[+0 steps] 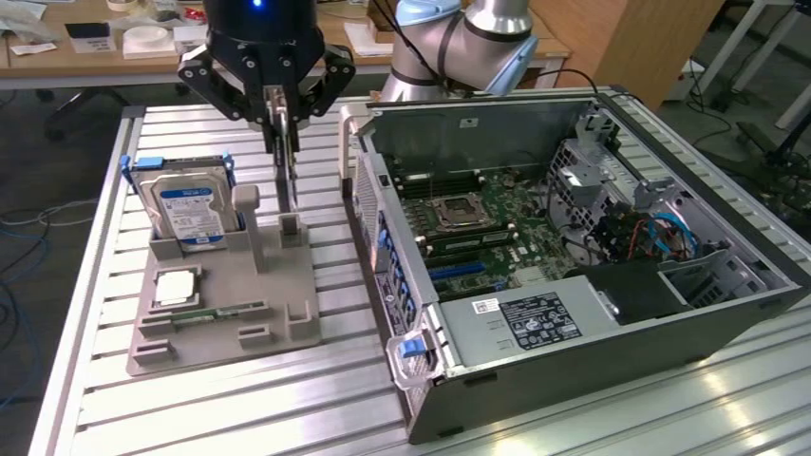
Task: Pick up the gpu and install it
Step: 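Pick up the gpu and move the gpu toward the slot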
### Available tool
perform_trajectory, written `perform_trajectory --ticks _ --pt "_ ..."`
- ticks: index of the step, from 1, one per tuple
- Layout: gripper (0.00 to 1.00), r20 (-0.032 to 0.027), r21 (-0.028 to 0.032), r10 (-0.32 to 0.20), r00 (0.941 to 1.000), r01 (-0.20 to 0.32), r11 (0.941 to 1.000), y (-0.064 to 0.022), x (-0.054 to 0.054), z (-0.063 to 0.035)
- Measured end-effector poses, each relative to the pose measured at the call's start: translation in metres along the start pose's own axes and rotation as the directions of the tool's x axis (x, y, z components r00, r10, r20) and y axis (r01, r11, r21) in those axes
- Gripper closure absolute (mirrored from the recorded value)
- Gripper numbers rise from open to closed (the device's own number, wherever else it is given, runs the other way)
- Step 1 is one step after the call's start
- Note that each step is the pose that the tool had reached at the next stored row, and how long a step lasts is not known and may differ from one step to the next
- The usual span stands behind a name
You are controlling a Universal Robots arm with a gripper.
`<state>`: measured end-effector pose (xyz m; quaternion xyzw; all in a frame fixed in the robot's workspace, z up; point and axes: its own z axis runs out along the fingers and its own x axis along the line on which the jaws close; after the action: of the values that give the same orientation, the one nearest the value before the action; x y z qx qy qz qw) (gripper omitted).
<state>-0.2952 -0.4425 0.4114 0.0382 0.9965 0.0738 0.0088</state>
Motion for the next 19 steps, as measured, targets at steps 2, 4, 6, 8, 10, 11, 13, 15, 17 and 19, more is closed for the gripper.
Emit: perform_trajectory --ticks 2,4,6,8,10,11,13,15,17,19 --pt "0.74 0.0 -0.0001 0.0 1.0 0.0 1.0 0.0002 -0.003 0.0001" --pt "0.74 0.0 -0.0002 0.0 1.0 0.0 1.0 0.0005 -0.007 0.0001" --pt "0.74 0.0 -0.0006 0.0 1.0 0.0 1.0 0.0009 -0.012 0.0003" --pt "0.74 -0.0001 -0.0011 0.0 1.0 0.0 1.0 0.0012 -0.016 0.0003" --pt "0.74 -0.0001 -0.0024 0.0 1.0 0.0 1.0 0.0016 -0.022 0.0004" --pt "0.74 -0.0001 -0.0033 0.0 1.0 0.0 1.0 0.0019 -0.025 0.0005" --pt "0.74 -0.0003 -0.0047 0.0 1.0 0.0 1.0 0.0023 -0.03 0.0006" --pt "0.74 -0.0004 -0.0062 0.0 1.0 0.0 1.0 0.0027 -0.036 0.0008" --pt "0.74 -0.0006 -0.0083 0.0 1.0 0.0 1.0 0.0032 -0.042 0.0009" --pt "0.74 -0.0008 -0.0116 0.0 1.0 0.0 0.9999 0.0036 -0.048 0.0011"
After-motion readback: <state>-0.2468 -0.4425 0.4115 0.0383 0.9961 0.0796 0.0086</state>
